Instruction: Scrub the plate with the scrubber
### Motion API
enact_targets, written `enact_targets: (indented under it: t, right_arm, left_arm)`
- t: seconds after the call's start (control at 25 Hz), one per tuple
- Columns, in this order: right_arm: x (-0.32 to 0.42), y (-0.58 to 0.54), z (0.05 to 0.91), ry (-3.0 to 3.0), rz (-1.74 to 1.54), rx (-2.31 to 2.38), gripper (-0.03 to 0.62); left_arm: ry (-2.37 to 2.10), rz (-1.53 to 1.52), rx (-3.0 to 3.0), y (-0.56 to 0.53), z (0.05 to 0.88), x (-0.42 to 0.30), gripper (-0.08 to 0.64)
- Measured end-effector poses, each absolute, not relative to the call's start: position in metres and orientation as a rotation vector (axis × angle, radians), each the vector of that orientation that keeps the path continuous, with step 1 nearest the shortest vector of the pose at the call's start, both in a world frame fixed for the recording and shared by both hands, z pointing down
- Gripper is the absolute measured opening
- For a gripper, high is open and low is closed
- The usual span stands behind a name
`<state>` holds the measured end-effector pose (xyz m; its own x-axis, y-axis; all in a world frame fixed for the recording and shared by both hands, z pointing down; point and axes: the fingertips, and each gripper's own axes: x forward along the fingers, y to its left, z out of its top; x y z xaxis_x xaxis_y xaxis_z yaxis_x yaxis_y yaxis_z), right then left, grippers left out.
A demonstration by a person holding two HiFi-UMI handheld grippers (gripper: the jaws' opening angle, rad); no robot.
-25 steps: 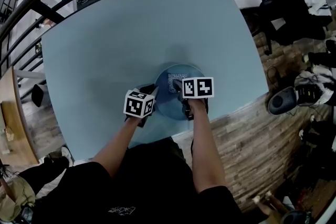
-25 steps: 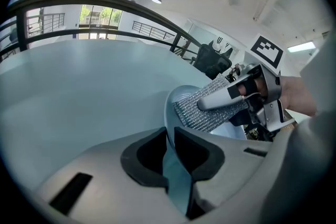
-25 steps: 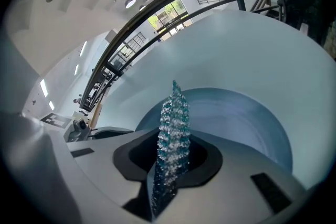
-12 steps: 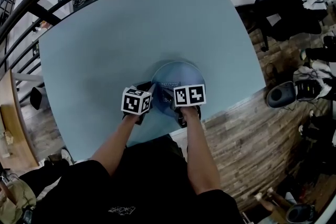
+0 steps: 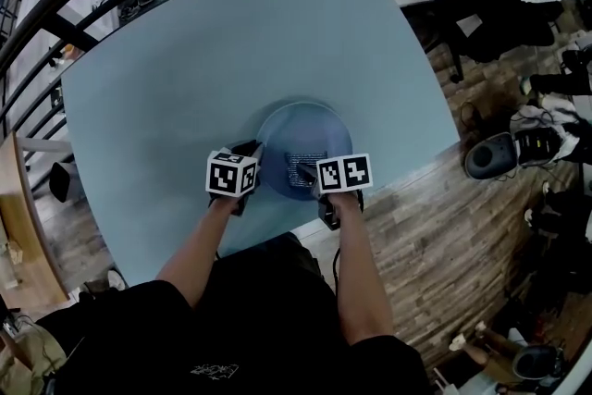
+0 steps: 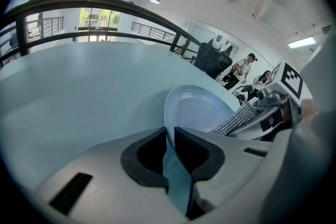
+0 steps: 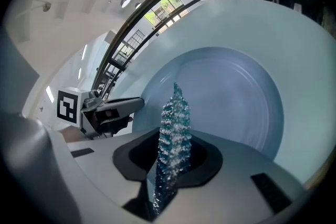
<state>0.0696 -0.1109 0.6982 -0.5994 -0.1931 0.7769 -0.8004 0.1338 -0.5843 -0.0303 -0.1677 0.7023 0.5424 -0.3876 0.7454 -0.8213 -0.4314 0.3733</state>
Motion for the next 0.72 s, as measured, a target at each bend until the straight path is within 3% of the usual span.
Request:
enact_targets:
  t: [0.72]
  right_arm:
    - [0.137,-0.101,0.696,-1.805,1.454,1.055,0.086]
  left_arm:
    - [-0.971,0.759,2.053,-0.164,0.702,-0.028,0.055]
